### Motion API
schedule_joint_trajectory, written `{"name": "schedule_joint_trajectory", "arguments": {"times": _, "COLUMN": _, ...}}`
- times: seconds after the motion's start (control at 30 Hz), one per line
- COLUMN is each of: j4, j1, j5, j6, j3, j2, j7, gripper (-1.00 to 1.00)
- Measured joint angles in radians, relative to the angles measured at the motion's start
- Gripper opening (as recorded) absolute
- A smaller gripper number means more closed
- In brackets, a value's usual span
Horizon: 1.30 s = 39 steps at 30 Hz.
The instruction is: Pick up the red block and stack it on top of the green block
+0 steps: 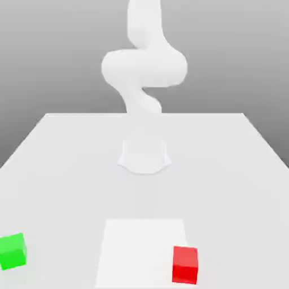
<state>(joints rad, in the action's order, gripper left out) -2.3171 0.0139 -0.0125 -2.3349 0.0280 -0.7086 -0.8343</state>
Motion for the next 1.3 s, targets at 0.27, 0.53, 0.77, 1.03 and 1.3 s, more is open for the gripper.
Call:
{"name": "schedule_joint_trajectory", "arguments": {"times": 0.27, "j4": -0.055, "j1": 0.034, "j5": -0.048, "j6": -0.113, "j3": 0.081, "j2": 0.297, "j7": -0.117, "gripper": 0.0}}
{"name": "schedule_joint_trajectory", "arguments": {"times": 0.53, "j4": -0.11, "j1": 0.037, "j5": -0.093, "j6": -0.223, "j3": 0.129, "j2": 0.587, "j7": -0.23, "gripper": 0.0}}
{"name": "schedule_joint_trajectory", "arguments": {"times": 0.77, "j4": -0.158, "j1": 0.008, "j5": -0.087, "j6": -0.322, "j3": 0.144, "j2": 0.836, "j7": -0.296, "gripper": 0.0}}
{"name": "schedule_joint_trajectory", "arguments": {"times": 1.03, "j4": -0.145, "j1": -0.04, "j5": -0.135, "j6": -0.494, "j3": 0.098, "j2": 1.08, "j7": -0.354, "gripper": -1.0}}
{"name": "schedule_joint_trajectory", "arguments": {"times": 1.3, "j4": -0.154, "j1": -0.032, "j5": -0.113, "j6": -0.454, "j3": 0.11, "j2": 1.03, "j7": -0.338, "gripper": -1.0}}
